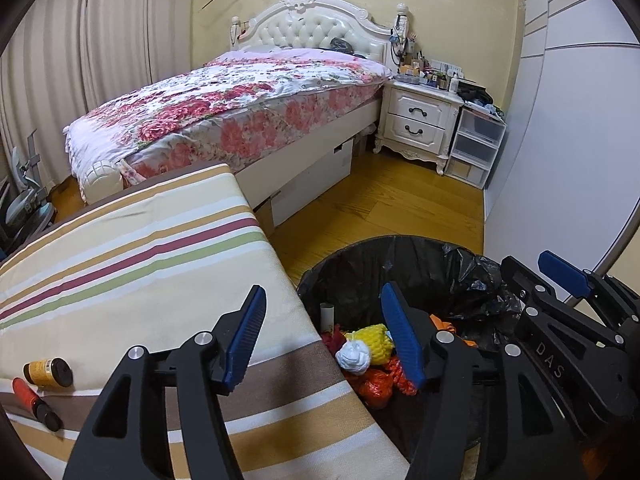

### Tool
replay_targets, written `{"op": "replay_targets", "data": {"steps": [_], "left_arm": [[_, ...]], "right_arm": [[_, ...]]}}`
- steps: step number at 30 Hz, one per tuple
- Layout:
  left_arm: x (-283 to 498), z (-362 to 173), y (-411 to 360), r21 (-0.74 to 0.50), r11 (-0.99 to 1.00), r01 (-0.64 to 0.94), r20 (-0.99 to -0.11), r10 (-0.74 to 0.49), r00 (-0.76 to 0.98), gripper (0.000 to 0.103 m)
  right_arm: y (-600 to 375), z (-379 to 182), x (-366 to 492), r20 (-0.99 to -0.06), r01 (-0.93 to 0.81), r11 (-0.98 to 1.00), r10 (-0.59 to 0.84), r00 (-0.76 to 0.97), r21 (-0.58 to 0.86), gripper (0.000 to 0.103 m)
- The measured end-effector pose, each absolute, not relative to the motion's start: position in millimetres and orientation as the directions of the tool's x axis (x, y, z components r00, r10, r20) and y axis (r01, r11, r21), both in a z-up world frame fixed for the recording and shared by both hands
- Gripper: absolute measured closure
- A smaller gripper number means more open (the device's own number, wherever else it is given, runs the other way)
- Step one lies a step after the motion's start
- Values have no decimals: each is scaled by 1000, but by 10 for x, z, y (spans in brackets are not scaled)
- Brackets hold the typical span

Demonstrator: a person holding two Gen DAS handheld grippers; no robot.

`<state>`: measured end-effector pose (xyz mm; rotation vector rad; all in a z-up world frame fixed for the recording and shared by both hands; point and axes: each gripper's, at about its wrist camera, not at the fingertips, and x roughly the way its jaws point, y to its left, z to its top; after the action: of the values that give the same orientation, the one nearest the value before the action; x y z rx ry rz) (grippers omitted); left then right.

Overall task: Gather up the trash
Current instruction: 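Move both tools back to the red and yellow bottles on the bed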

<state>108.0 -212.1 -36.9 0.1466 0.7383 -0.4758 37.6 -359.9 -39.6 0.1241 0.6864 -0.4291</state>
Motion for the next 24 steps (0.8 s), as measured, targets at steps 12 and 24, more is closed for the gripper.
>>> {"op": "replay_targets", "data": {"steps": [12, 24], "left_arm": [[971, -290, -1513, -53, 936, 347, -682, -288, 672, 34], [809, -324, -638, -41, 986, 161, -696, -144, 703, 34]], "right_arm": [[-3239, -402, 403, -668, 322, 946, -223, 710, 27, 53], [-2341, -376, 516, -685, 111, 993, -63, 726, 26, 48]]}}
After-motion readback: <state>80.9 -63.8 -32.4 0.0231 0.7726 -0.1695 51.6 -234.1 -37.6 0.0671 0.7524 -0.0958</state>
